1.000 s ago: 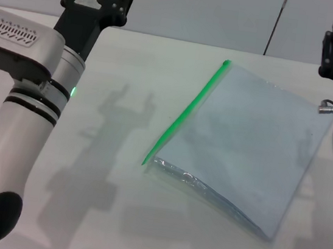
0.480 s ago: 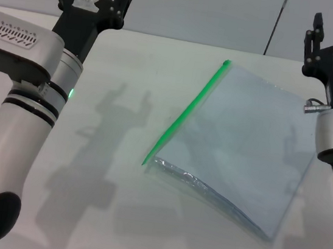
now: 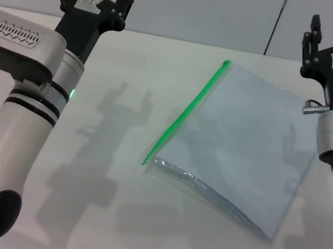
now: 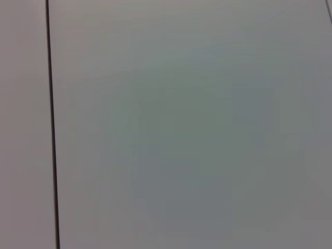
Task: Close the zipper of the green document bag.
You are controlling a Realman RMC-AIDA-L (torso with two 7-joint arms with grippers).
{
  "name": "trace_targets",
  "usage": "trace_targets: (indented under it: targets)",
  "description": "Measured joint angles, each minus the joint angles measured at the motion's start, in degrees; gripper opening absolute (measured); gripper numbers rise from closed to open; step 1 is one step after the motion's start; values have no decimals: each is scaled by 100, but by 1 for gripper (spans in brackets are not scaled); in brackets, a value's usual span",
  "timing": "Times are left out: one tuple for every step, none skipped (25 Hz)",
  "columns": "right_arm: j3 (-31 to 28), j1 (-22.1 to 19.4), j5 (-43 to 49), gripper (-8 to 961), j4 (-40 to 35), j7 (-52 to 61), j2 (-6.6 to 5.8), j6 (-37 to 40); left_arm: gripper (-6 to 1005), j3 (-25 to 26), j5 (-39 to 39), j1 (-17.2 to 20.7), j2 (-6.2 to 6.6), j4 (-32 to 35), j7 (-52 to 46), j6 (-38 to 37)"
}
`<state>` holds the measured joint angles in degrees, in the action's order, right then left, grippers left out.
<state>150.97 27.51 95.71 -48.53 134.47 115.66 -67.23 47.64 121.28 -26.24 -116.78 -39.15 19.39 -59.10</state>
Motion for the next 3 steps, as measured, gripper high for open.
trace_targets:
  targets:
    - [0,0,0,490,1,2,0,0,558,0,0,-12,-1,15,-12,0]
    - [0,0,0,490,2,4,0,0,558,-6,0,-30,-1,36,-48,3]
    - [0,0,0,490,4,6,0,0,558,-23,0,-50,-2,65,-94,5]
